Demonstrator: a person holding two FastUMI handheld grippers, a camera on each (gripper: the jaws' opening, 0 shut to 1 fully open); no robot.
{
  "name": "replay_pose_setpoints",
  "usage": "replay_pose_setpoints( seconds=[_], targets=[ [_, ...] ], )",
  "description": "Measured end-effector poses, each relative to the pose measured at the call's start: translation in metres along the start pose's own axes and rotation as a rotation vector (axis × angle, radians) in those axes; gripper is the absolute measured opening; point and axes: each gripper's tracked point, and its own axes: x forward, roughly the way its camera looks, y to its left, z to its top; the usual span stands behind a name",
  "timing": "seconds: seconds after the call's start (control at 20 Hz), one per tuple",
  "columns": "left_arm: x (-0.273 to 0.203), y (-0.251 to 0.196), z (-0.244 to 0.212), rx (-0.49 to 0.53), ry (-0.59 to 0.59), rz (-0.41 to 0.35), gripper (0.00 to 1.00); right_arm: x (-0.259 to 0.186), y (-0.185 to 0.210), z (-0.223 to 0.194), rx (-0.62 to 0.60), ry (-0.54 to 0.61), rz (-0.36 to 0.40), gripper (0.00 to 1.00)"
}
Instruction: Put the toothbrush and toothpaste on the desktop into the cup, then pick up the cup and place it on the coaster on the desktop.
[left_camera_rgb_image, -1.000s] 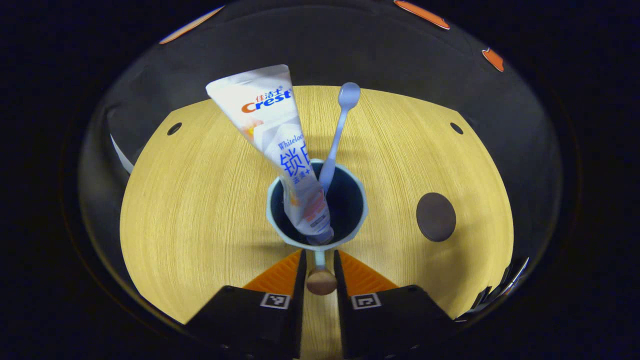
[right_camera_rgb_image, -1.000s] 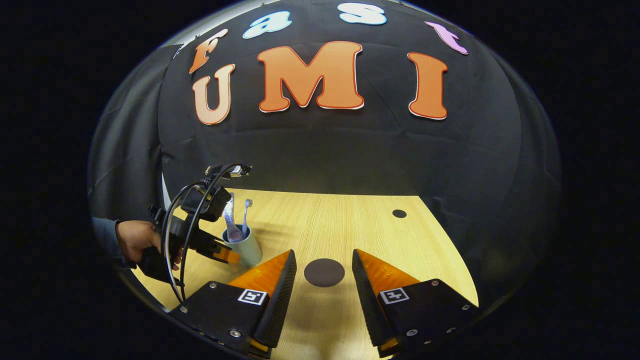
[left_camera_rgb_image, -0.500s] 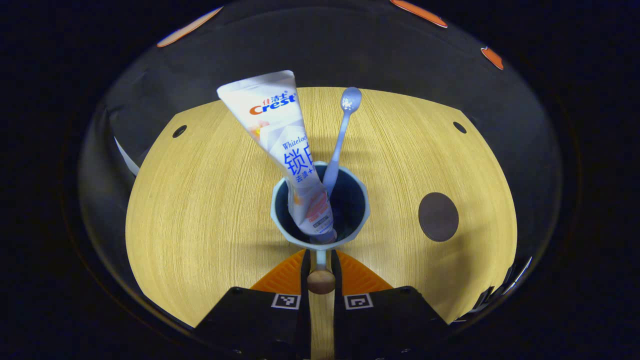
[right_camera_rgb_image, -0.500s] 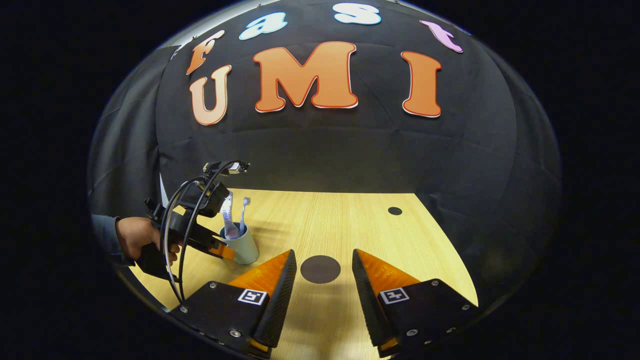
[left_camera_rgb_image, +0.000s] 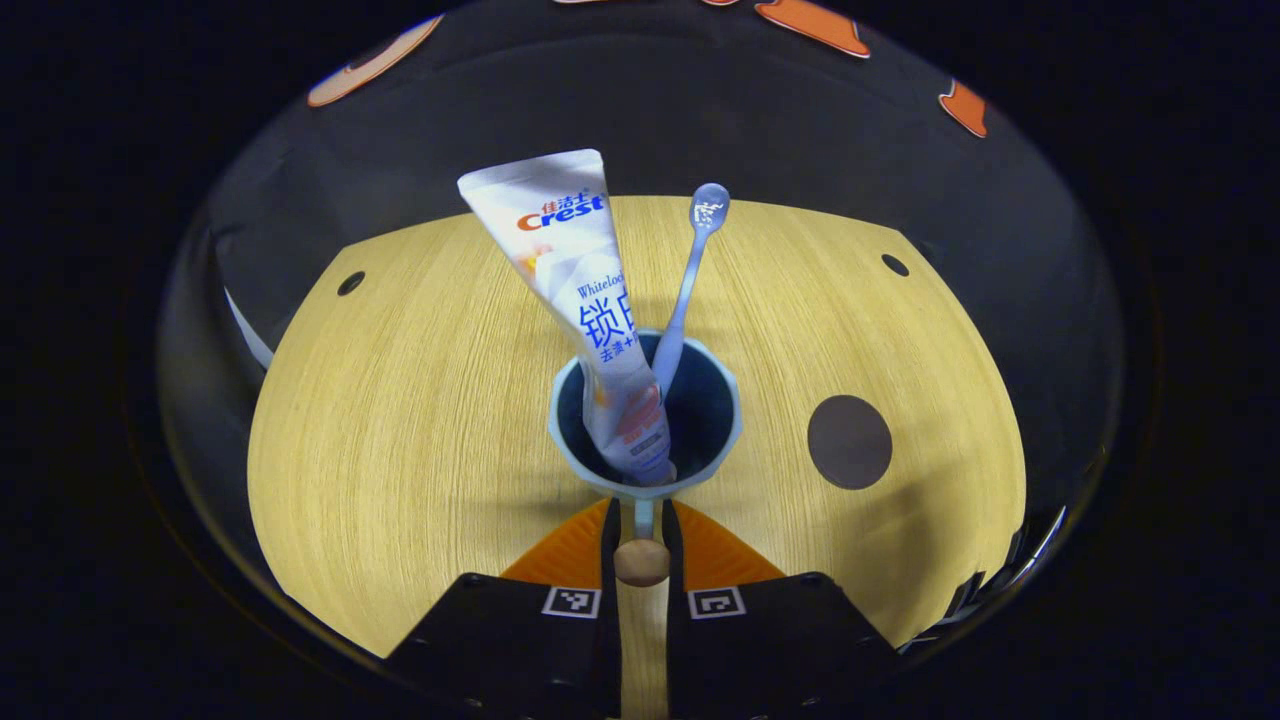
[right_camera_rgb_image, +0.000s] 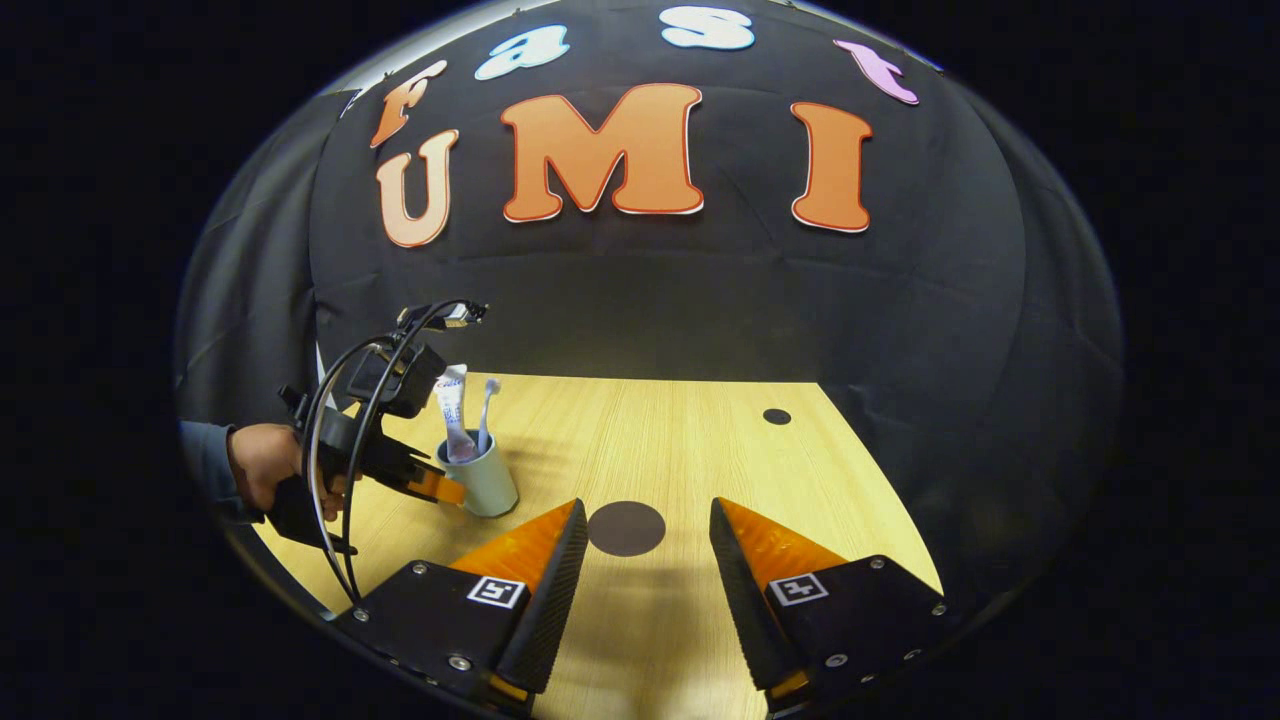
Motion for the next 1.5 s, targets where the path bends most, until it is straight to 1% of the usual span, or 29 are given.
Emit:
replay_pose_setpoints(
  seconds=[0.25,0.55,0.9,0.95,1.0,1.05,1.1,1.15,1.2,1.25,1.4,1.45,1.5],
  targets=[
    [0.004,0.005,-0.002,0.055,-0.022,-0.050,0.17,-0.010,-0.016,0.000,0.006,-0.008,-0.024,0.74],
    [0.003,0.011,-0.003,0.125,-0.035,-0.116,0.17,-0.025,-0.047,-0.008,0.021,0.002,-0.087,0.74],
    [0.000,0.016,-0.004,0.180,-0.023,-0.161,0.18,-0.042,-0.079,-0.022,0.046,0.032,-0.160,0.74],
    [-0.001,0.018,-0.005,0.186,-0.020,-0.163,0.18,-0.044,-0.083,-0.025,0.051,0.039,-0.166,0.72],
    [-0.001,0.017,-0.005,0.192,-0.018,-0.164,0.18,-0.044,-0.086,-0.027,0.057,0.044,-0.173,0.79],
    [-0.002,0.019,-0.005,0.199,-0.017,-0.165,0.18,-0.044,-0.088,-0.029,0.064,0.047,-0.179,0.82],
    [-0.002,0.020,-0.006,0.203,-0.016,-0.166,0.18,-0.045,-0.090,-0.030,0.069,0.050,-0.183,0.83],
    [-0.001,0.021,-0.006,0.204,-0.017,-0.163,0.18,-0.045,-0.092,-0.030,0.073,0.052,-0.186,0.80],
    [-0.002,0.021,-0.004,0.212,-0.028,-0.158,0.18,-0.043,-0.091,-0.028,0.074,0.054,-0.189,0.85],
    [0.000,0.022,-0.001,0.220,-0.046,-0.156,0.17,-0.043,-0.091,-0.028,0.073,0.055,-0.191,0.87],
    [0.003,0.022,-0.003,0.224,-0.052,-0.162,0.17,-0.046,-0.090,-0.029,0.079,0.061,-0.187,0.88],
    [0.002,0.021,-0.003,0.232,-0.056,-0.168,0.18,-0.045,-0.090,-0.030,0.077,0.062,-0.187,0.88],
    [0.000,0.022,-0.005,0.242,-0.057,-0.174,0.22,-0.045,-0.090,-0.030,0.077,0.062,-0.184,0.88]
  ],
)
